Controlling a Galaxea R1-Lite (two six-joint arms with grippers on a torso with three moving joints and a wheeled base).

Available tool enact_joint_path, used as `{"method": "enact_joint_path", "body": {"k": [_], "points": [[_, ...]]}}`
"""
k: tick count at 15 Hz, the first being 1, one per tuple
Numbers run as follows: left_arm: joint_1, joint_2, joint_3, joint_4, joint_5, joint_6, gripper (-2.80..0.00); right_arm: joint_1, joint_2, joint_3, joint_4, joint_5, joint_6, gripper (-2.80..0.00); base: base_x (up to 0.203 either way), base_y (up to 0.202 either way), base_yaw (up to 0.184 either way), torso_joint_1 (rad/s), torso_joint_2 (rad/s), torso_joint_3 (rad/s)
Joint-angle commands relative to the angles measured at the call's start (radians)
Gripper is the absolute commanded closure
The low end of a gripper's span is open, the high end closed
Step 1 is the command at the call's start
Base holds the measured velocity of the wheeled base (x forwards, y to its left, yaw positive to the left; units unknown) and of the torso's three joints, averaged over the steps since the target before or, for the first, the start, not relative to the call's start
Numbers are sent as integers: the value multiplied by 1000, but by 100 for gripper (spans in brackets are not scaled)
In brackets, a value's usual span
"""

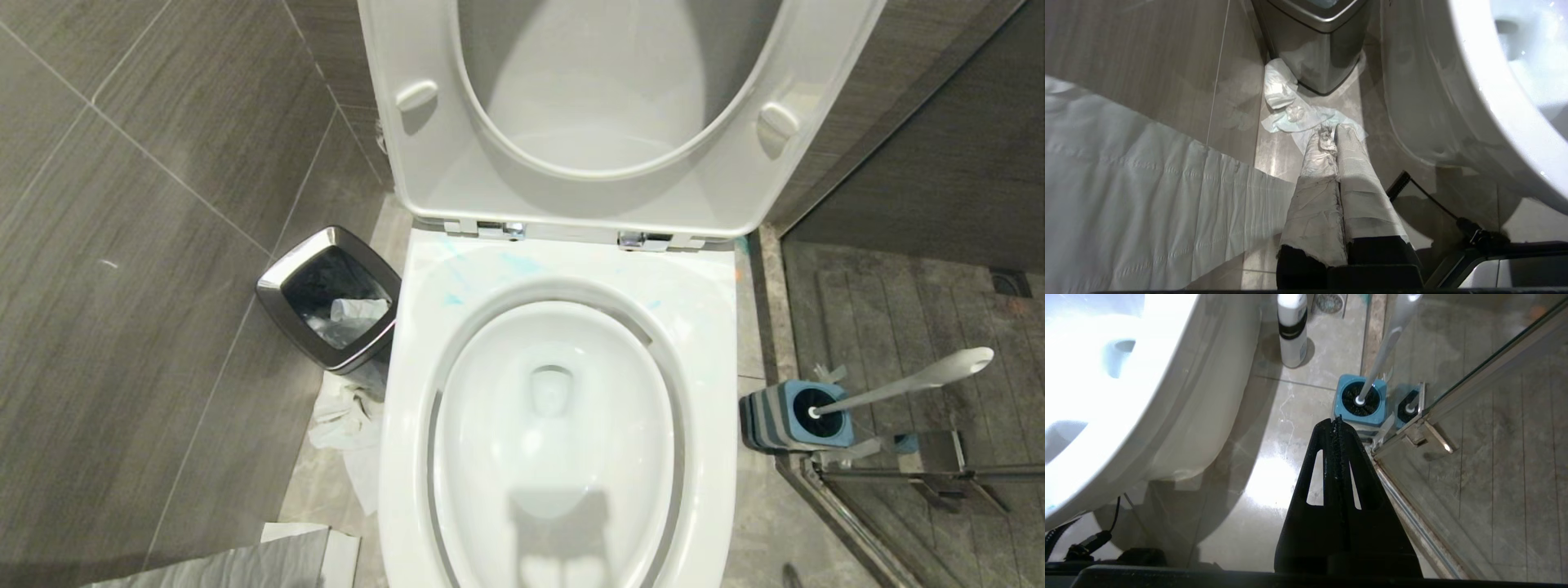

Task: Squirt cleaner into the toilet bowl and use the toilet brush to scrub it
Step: Pour in the cleaning agent

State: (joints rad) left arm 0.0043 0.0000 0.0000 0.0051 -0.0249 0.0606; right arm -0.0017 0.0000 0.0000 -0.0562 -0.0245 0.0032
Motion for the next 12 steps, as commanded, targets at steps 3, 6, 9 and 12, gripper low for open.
{"method": "enact_joint_path", "body": {"k": [3,6,9,12], "points": [[0,2,2,3,-1,15,0,0,0,25,-1,0,0,0,0,0,0,8,2,-194],[0,2,2,4,-3,15,0,0,0,25,-1,0,0,0,0,0,0,4,2,-203],[0,2,2,3,-1,5,0,0,0,25,-1,0,0,0,0,0,0,5,-3,-102],[0,2,2,1,-1,-5,0,0,0,26,-1,0,0,0,0,0,0,-1,1,-10]]}}
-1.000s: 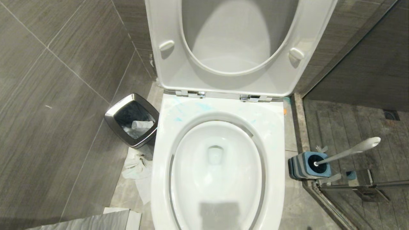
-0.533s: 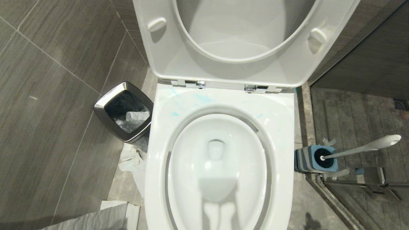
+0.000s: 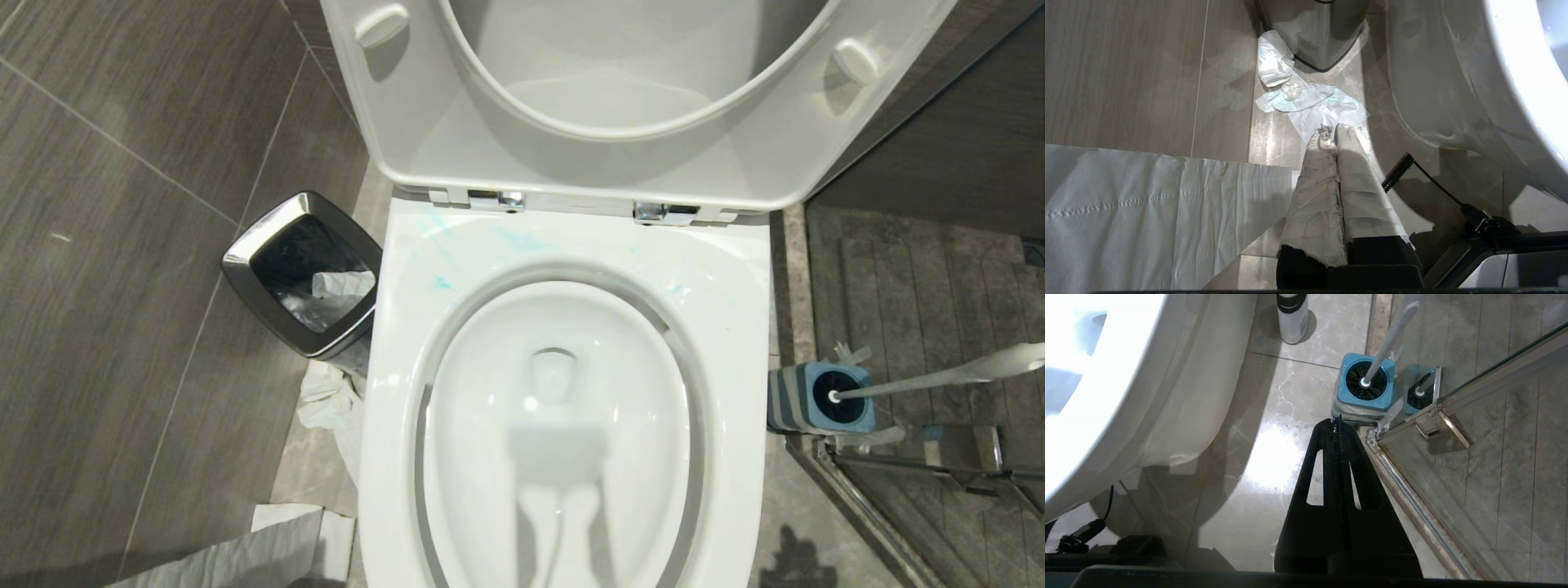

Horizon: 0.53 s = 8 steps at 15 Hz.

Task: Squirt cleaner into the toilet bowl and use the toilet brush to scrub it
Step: Pour in the cleaning agent

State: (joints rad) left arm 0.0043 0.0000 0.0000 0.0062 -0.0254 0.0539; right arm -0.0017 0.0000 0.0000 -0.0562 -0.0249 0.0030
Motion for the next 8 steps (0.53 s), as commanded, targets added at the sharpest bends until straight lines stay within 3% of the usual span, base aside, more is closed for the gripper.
{"method": "enact_joint_path", "body": {"k": [1,8], "points": [[0,2,2,0,1,-5,0,0,0,25,-1,0,0,0,0,0,0,0,0,0],[0,2,2,0,1,-9,0,0,0,25,-1,0,0,0,0,0,0,0,0,0]]}}
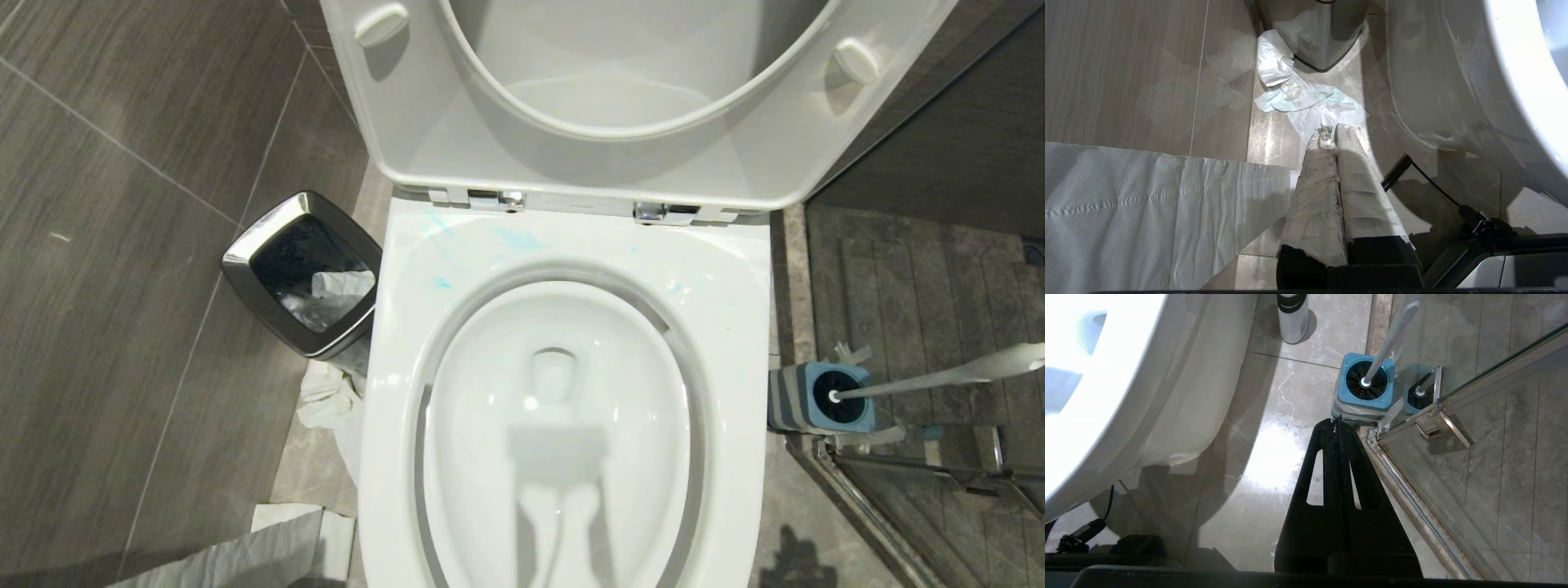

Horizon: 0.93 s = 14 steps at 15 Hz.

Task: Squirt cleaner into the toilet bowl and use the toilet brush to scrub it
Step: Pour in the cleaning agent

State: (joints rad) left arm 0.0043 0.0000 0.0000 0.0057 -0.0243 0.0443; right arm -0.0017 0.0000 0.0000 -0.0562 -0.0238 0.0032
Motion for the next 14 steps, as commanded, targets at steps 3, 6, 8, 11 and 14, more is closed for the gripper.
{"method": "enact_joint_path", "body": {"k": [3,6,8,11,14], "points": [[0,2,2,0,0,0,0,0,0,25,-1,2,-3,0,0,0,0,0,0,0],[0,2,2,0,0,0,0,0,-2,14,13,-2,-3,0,0,0,0,0,0,0],[0,2,2,0,0,0,0,0,16,-63,125,1,-4,0,0,0,0,0,0,0],[0,2,2,0,0,0,0,0,175,-255,353,6,-5,0,0,0,0,0,0,0],[0,2,2,0,0,0,0,0,439,-395,408,3,-6,0,0,0,0,0,0,0]]}}
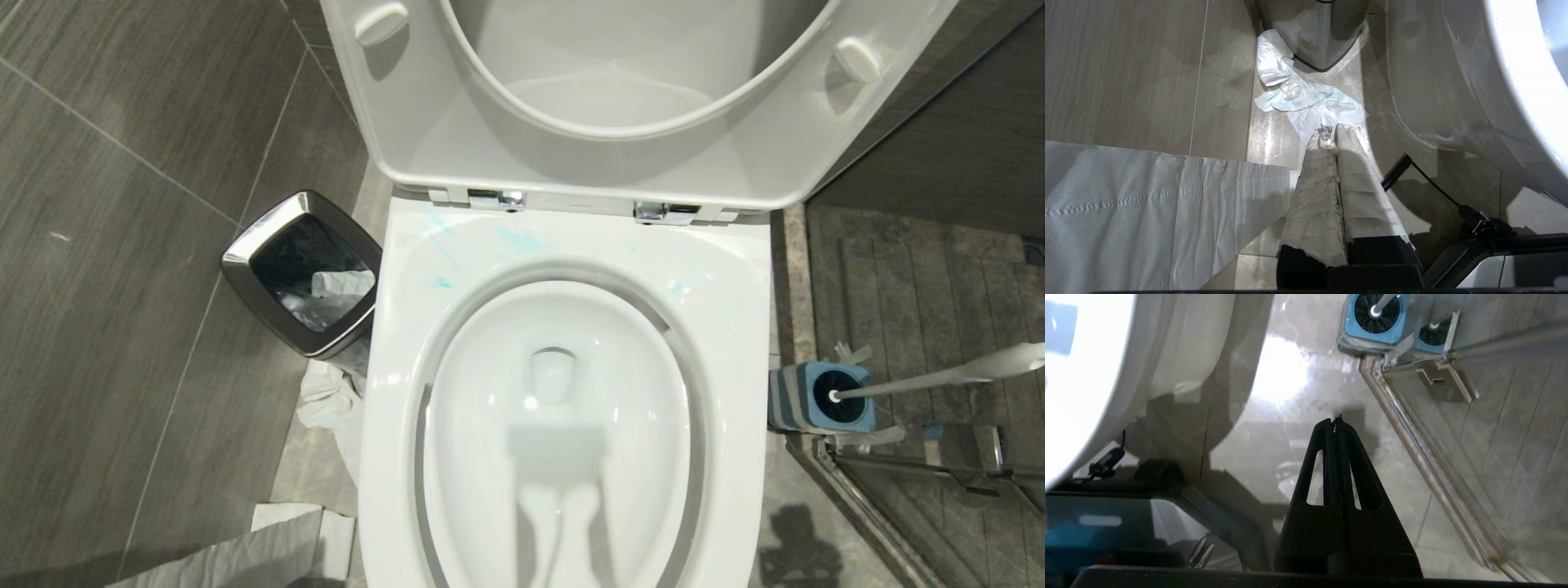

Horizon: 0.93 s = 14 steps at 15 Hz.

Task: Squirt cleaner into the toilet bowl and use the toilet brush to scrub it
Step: Pour in the cleaning agent

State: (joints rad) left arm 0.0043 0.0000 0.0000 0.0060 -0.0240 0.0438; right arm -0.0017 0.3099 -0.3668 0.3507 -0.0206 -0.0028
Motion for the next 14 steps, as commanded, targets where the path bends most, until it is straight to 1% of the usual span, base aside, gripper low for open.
{"method": "enact_joint_path", "body": {"k": [1,3,5,6,7,9,11,12,13,14], "points": [[0,2,2,0,-1,1,0,0,240,-83,10,0,-1,0,0,0,0,0,0,0],[0,2,2,0,-1,1,0,0,448,-179,15,7,-8,0,0,0,0,0,0,0],[0,2,2,0,-1,1,0,0,659,-267,-1,49,-26,0,0,0,0,0,0,0],[0,2,2,0,-1,1,0,0,764,-292,-44,78,-37,0,0,0,0,0,0,0],[0,2,2,0,-1,1,0,0,869,-299,-135,100,-45,0,0,0,0,0,0,0],[0,2,2,0,-1,1,0,0,1069,-271,-441,126,-62,0,0,0,0,0,0,0],[0,2,2,0,-1,1,0,0,1256,-224,-854,139,-85,0,0,0,0,0,0,0],[0,2,2,0,-1,1,0,0,1311,-202,-1011,142,-93,0,0,0,0,0,0,0],[0,2,2,0,-1,0,0,0,1342,-172,-1121,145,-101,0,0,0,0,0,0,0],[0,2,2,0,-1,1,0,2,1350,-150,-1179,147,-107,0,0,0,0,0,0,0]]}}
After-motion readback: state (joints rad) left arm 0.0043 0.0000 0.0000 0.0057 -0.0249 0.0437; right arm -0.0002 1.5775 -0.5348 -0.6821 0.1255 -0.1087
